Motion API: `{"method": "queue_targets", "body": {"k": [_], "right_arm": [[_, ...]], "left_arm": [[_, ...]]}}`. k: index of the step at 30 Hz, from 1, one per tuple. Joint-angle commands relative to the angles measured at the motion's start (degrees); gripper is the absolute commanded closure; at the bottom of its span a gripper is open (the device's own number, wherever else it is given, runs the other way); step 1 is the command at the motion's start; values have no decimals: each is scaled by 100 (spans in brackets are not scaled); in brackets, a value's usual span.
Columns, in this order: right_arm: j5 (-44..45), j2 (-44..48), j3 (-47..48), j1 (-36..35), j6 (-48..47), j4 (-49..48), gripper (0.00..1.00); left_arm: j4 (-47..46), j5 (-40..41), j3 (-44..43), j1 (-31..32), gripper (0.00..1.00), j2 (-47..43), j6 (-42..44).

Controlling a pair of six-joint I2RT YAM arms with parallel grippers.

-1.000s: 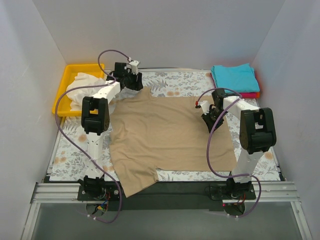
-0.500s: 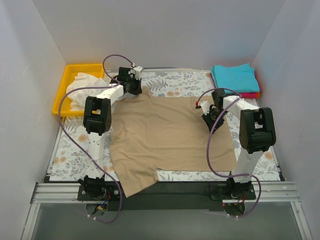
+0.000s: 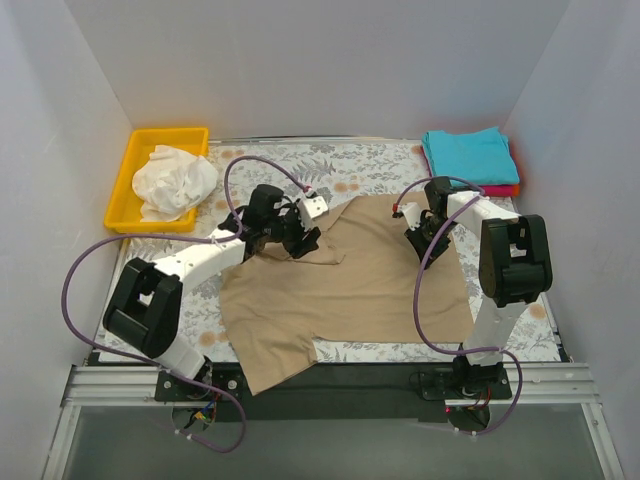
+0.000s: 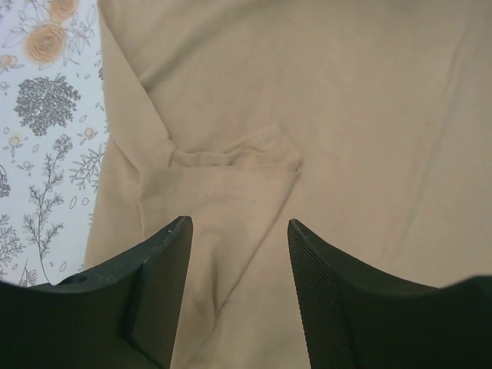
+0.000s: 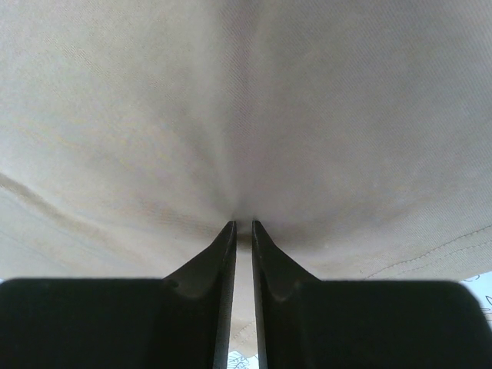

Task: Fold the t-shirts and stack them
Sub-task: Fold the tshirt

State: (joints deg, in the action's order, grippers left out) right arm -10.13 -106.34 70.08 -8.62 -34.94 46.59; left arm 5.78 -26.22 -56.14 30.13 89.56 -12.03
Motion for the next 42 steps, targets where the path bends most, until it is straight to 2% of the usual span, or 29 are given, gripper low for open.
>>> {"method": "queue_targets", "body": {"k": [1,5,6,7,9,14,17,23,34,42], "right_arm": [[46,-53,190,45,-118,131,82],[29,-35,207,45,-118,131,82],[29,-35,207,36,-118,140,82],[29,-35,216,45,-118,140,82],[29,-44,234,36,-118,131,82],[3,-44,234,45,-101,131,82],[-6,-70,260,45,-83,131,82],[11,-97,251,80,-92,123,82],[29,-114,225,150,-136,123,82],[29,-62,199,203,-145,131,82]], "left_arm": [[870,-586,-238,-323,51,-27,535],[1232,-779,-1090,-753,52,465,342],[1537,-806,-1492,-798,53,596,394],[1758,-928,-1662,-816,55,876,725],[2040,-912,-1873,-798,55,1107,852],[1647,-342,-2243,-737,54,1826,457],[1628,-357,-2568,-737,54,2205,378],[1584,-401,-2780,-631,51,2619,438],[1602,-981,-2700,-622,65,2593,447],[1610,-929,-2912,-605,66,2909,438]]}}
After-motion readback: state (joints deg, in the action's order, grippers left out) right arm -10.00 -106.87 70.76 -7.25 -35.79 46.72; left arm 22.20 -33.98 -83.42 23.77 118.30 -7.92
